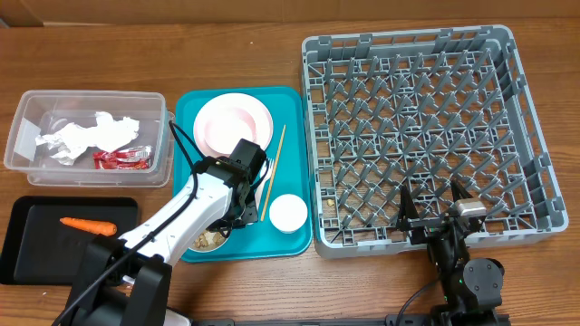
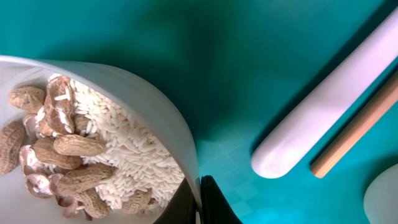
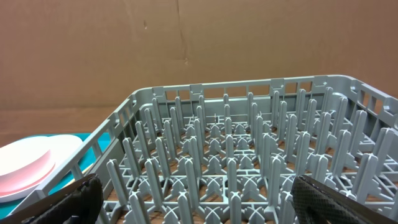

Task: Sort waste into correct bins and load items into the dishwasher
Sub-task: 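Reach the left gripper to the white bowl of peanuts and grip its rim, then lift the bowl and carry it left over the black tray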

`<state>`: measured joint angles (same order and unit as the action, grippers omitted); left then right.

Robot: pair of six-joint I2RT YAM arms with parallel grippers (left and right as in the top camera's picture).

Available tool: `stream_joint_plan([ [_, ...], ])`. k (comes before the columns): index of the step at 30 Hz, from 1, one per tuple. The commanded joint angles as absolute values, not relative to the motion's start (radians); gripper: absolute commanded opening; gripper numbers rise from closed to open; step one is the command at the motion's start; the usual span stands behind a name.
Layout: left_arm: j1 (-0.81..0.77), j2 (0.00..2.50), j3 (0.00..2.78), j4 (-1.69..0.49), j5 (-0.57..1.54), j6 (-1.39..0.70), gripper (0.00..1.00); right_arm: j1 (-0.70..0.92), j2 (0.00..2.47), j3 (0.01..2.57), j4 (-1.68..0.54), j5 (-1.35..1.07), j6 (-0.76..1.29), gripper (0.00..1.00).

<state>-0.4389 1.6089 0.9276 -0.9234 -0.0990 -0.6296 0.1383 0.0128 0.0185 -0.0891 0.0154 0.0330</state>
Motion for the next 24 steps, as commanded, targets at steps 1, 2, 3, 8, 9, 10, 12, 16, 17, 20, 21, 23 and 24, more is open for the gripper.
stream_joint_plan([
  [1,-0.442,1.608,0.918,-0.922,-0.105,-0.635,0.04,0.141,0.005,0.008,-0.081,0.024,0.033,1.0],
  [2,-0.44,1.608,0.918,-0.922,-0.105,-0.635,0.04,0.141,0.005,0.008,-0.081,0.024,0.033,1.0],
  [3,-0.439,1.608,0.918,-0.923,-0.105,-0.636,0.04,0.141,0.005,0.008,-0.081,0.024,0.033,1.0],
  [8,-0.43,1.608,0.918,-0.927,-0.109,-0.636,0.04,0.141,0.005,0.008,-0.081,0.024,0.033,1.0],
  [9,-0.43,1.608,0.918,-0.928,-0.112,-0.629,0.04,0.141,0.005,0.008,-0.081,0.024,0.033,1.0],
  [10,-0.43,1.608,0.918,-0.929,-0.112,-0.616,0.04,0.141,0.005,0.008,-0.081,0.024,0.033,1.0],
  [12,-0.43,1.608,0.918,-0.931,-0.105,-0.597,0.04,0.141,0.005,0.008,-0.081,0.024,0.033,1.0],
  [16,-0.43,1.608,0.933,-0.944,-0.116,-0.593,0.04,0.141,0.005,0.008,-0.081,0.024,0.033,1.0],
  [17,-0.43,1.608,0.947,-0.95,-0.115,-0.572,0.04,0.141,0.005,0.008,-0.081,0.024,0.033,1.0],
  [20,-0.43,1.608,1.0,-0.988,-0.117,-0.54,0.04,0.141,0.005,0.008,-0.081,0.024,0.033,1.0],
  [21,-0.43,1.608,1.026,-1.007,-0.125,-0.528,0.04,0.141,0.005,0.008,-0.081,0.024,0.033,1.0],
  [23,-0.43,1.608,1.071,-1.05,-0.16,-0.526,0.04,0.141,0.005,0.008,-0.081,0.024,0.033,1.0],
  [24,-0.43,1.608,1.106,-1.086,-0.185,-0.526,0.04,0.141,0.005,0.008,-0.081,0.024,0.033,1.0],
])
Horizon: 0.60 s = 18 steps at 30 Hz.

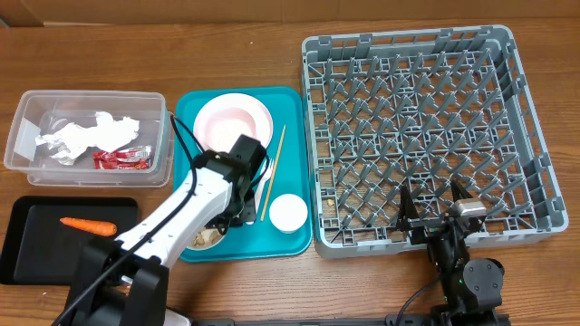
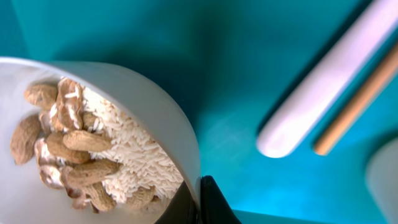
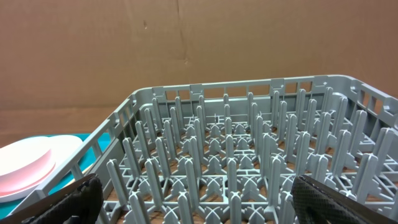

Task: Sort waste into correct bins and load items into the dishwasher
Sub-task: 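Lift the bowl and carry it left over the black tray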

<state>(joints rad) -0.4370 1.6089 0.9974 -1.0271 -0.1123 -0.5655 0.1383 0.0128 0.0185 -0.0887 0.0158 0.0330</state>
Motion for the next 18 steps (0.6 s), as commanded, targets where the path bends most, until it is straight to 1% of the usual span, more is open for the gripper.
stream_joint_plan([
  [1,-0.43,1.608,1.132,-1.113,-0.2,-0.526,0.04,0.141,0.005,0.008,-0.081,0.024,0.033,1.0],
  [7,-0.411,1.607,1.301,-1.238,-0.246,-0.498,0.04,0.141,0.005,0.008,-0.081,0.024,0.033,1.0],
  [11,-0.316,1.592,1.394,-1.293,-0.244,-0.493,0.04,0.141,0.005,0.008,-0.081,0.024,0.033,1.0],
  [18,-0.119,1.521,1.404,-1.296,-0.243,-0.45,0.04,0.141,0.005,0.008,-0.081,0.024,0.033,1.0],
])
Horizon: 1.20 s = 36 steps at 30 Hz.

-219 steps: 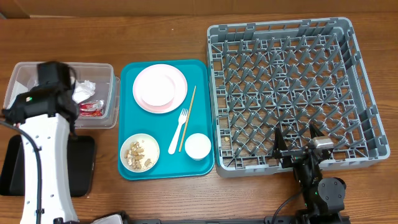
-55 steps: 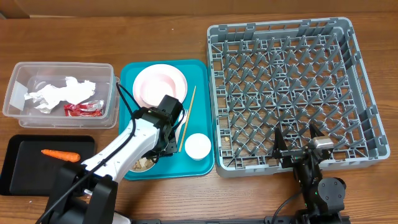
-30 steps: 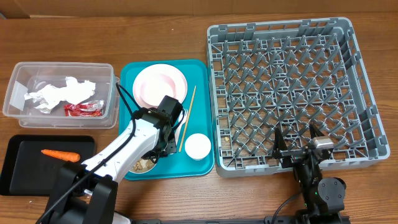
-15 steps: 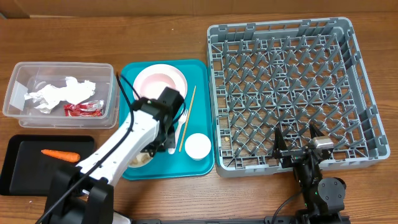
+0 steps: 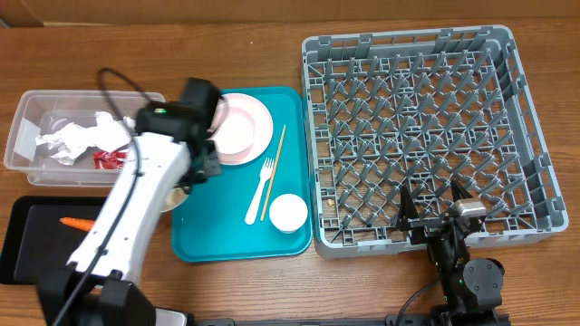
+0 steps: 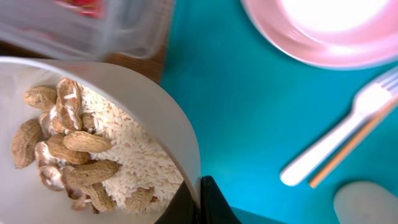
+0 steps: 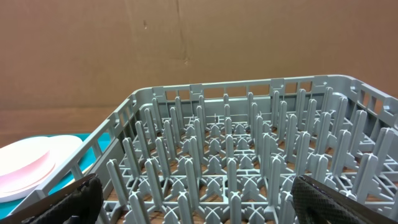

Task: Sort waste into correct bins and load items into the dishwasher
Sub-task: 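Lift the bowl and carry it left over the black tray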

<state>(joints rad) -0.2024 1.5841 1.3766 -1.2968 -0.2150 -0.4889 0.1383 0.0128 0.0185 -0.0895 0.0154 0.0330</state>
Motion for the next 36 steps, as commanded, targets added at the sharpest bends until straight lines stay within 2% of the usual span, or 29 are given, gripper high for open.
stream_joint_plan([
  [1,-0.08,1.51,1.404,-1.291,-0.238,-0.449,0.04,0.141,0.005,0.008,-0.081,0.024,0.033,1.0],
  [19,0.453,1.486,1.391,-1.127,-0.051,-0.395,0.04,0.141,0.005,0.008,-0.081,0.024,0.033,1.0],
  [29,0.553,1.486,1.284,-1.053,-0.054,-0.525,0.04,0.141,0.005,0.008,-0.081,0.024,0.033,1.0],
  [36,0.597,1.486,1.278,-1.051,-0.059,-0.448,0.04,0.141,0.005,0.008,-0.081,0.024,0.033,1.0],
])
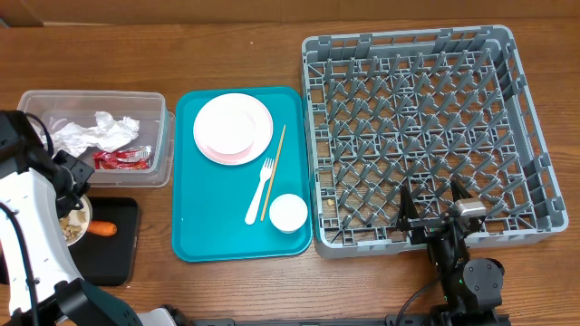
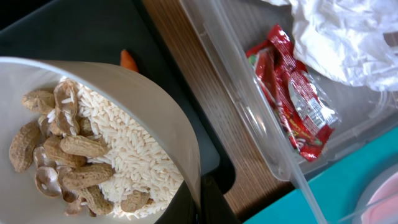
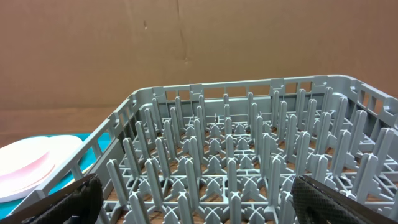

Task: Sort waste into correct bins and load items into the dishwasher
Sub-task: 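Lift the bowl and carry it left over the black tray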

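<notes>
My left gripper (image 2: 199, 200) is shut on the rim of a white bowl (image 2: 93, 143) holding rice and peanut shells. It holds the bowl (image 1: 71, 223) level over the black tray (image 1: 113, 249) at the table's left, beside a carrot (image 1: 102, 228). On the teal tray (image 1: 217, 226) lie a pink plate (image 1: 233, 128), a white fork (image 1: 260, 190), a chopstick (image 1: 275, 172) and a small white cup (image 1: 288, 212). My right gripper (image 3: 193, 199) stands open at the near edge of the grey dish rack (image 1: 421, 136), with nothing between its fingers.
A clear plastic bin (image 1: 91, 167) behind the black tray holds crumpled white paper (image 1: 91, 133) and a red wrapper (image 1: 120, 158). Its corner lies just right of the bowl in the left wrist view. Brown cardboard stands behind the rack.
My left gripper has moved left with the bowl, from the teal tray's left edge by the clear bin to over the black tray beside the carrot. The right arm has not moved.
My left gripper was shut on the bowl's rim at the teal tray's front left, and stayed there a moment later. Then it held the bowl at the tray's left edge near the clear bin. Now the bowl is over the black tray.
</notes>
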`<state>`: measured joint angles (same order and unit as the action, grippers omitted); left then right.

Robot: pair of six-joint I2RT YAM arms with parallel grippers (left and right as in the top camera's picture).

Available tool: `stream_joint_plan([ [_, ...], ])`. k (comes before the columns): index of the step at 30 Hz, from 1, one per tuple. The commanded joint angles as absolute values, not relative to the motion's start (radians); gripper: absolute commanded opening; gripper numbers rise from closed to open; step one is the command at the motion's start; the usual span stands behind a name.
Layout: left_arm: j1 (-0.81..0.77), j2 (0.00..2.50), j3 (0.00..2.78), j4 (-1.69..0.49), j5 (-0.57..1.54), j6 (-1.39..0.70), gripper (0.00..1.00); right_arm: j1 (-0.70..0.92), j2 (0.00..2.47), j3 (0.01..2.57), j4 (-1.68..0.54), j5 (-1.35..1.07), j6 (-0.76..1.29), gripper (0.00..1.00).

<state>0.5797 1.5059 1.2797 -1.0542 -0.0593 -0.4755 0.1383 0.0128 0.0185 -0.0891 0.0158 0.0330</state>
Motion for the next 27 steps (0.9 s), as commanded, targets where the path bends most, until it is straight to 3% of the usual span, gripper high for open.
stream_joint_plan([
  [1,0.601,1.486,1.278,-1.043,-0.06,-0.434,0.04,0.141,0.005,0.008,-0.081,0.024,0.033,1.0],
  [13,0.603,1.486,1.216,-0.896,0.186,-0.229,0.04,0.141,0.005,0.008,-0.081,0.024,0.033,1.0],
  [19,0.626,1.477,1.206,-0.933,0.321,-0.144,0.04,0.141,0.005,0.008,-0.081,0.024,0.033,1.0],
  [27,0.762,1.424,1.205,-0.967,0.685,-0.009,0.04,0.141,0.005,0.008,-0.081,0.024,0.033,1.0],
])
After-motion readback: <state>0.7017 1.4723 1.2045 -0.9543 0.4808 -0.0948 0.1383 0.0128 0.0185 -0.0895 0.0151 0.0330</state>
